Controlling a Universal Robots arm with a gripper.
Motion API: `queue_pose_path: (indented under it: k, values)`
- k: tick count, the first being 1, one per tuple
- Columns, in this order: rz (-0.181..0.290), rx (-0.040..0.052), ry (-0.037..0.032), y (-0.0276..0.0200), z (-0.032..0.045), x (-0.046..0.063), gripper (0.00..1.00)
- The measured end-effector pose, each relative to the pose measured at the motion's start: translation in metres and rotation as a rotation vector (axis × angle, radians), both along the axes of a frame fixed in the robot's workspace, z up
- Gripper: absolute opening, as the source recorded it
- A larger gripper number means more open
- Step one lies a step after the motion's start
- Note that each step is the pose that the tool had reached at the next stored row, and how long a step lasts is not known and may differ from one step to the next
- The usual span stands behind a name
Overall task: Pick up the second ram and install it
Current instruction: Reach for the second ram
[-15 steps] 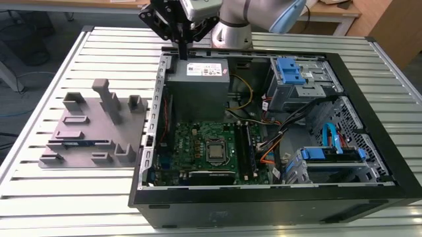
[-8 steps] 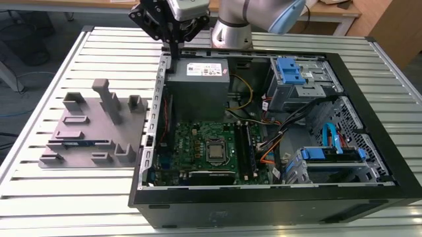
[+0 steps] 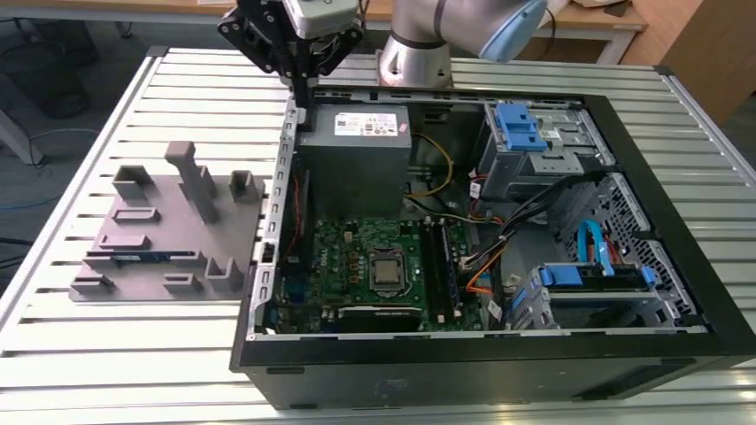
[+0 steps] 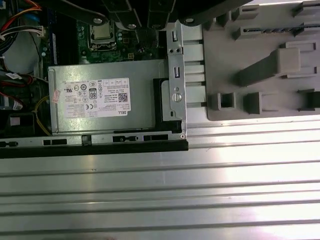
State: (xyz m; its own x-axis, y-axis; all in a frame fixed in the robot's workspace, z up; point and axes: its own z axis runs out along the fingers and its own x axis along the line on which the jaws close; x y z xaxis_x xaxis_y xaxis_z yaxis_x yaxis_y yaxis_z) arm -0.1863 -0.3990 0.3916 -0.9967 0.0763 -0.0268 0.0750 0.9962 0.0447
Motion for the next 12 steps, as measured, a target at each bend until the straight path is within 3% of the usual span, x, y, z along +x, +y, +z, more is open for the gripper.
queue_pose_path:
  k: [4,12]
  values:
    - [0.000,-0.0001,0.0002,0.0000,-0.0005,-0.003,0.11]
    - [0.000,-0.0001,0.0001,0.0000,-0.0009,-0.022,0.11]
